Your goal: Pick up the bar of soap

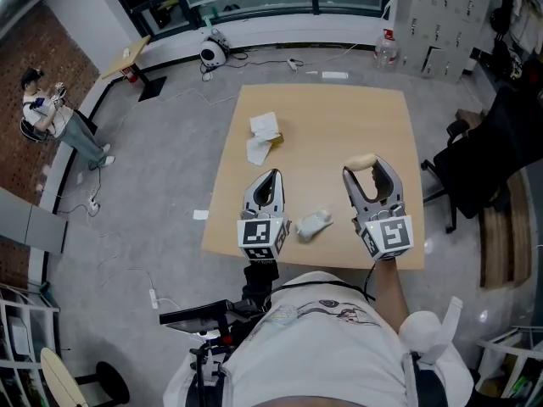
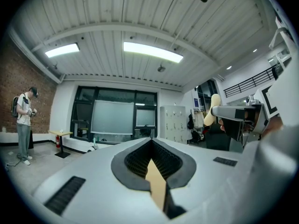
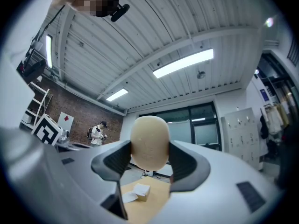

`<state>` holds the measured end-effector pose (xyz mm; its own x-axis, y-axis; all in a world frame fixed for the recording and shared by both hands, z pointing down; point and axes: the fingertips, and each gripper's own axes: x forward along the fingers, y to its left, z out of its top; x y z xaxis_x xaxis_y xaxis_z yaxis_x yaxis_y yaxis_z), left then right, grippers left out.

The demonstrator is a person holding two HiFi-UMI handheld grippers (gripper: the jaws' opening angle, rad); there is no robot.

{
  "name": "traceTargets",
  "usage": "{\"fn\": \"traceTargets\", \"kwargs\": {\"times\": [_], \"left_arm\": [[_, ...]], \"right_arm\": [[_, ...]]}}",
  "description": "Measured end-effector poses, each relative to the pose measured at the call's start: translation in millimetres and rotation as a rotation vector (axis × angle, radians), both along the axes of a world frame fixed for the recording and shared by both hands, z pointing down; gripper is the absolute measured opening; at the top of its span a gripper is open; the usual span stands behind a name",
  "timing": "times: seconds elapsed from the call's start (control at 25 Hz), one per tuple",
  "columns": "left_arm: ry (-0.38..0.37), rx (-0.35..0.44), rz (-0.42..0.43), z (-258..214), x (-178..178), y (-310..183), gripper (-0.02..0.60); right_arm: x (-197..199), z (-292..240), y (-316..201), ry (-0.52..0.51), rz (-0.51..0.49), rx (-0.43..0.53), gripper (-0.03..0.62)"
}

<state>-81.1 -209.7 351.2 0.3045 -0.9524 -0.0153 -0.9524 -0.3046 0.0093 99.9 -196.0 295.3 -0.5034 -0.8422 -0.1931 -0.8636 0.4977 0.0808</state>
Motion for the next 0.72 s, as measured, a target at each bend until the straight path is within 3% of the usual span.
{"fn": "traceTargets", "kwargs": {"times": [0.72], "left_arm": [[-0.004,-0.012,0.022,3.2,2.1,-5.3,0.003]], "right_arm": [[-2.9,2.1,-3.4,-0.014,-0.005,-0.01,0.265]]}}
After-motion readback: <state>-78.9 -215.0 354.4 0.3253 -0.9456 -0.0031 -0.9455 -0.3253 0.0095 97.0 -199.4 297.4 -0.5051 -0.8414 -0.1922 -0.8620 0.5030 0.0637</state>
